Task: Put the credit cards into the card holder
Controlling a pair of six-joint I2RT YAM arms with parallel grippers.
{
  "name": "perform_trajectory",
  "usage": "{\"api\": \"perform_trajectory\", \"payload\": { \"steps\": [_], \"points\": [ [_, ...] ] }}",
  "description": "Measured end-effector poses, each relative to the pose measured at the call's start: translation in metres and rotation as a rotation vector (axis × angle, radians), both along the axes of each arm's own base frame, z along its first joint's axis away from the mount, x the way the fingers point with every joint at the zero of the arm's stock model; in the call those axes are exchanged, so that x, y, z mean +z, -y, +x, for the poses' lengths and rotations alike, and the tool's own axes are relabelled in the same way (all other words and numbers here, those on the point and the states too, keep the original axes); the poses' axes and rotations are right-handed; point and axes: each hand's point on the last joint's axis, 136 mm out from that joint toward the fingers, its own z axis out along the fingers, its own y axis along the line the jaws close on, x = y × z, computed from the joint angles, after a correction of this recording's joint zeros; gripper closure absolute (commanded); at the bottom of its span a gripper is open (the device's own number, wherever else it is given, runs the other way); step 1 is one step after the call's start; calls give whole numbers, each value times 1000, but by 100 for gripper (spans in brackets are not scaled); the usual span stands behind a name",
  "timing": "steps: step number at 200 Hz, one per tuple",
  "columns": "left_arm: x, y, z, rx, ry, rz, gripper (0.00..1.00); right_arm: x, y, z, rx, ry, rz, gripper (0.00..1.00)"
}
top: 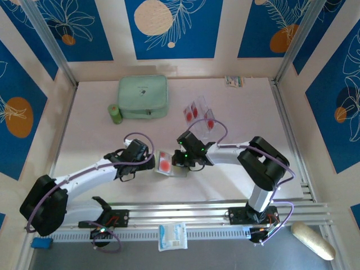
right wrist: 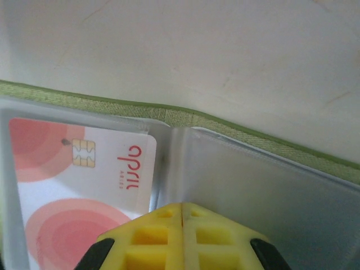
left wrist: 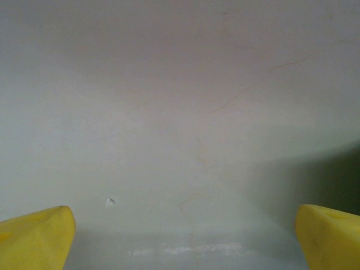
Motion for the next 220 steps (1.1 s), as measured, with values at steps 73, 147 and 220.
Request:
{"api": "perform_trajectory", "payload": {
  "steps": [73, 147, 220],
  "points": [
    [-3, -1, -2, -1, -7, 3, 0, 19, -9, -3, 35, 25, 15, 100],
    [-24, -9, -12, 0, -63, 47, 0, 18, -20, -13, 69, 23, 13, 100],
    [-33, -12, -13, 5, -77, 66, 0, 1, -24, -18, 79, -10, -12, 100]
  ]
}}
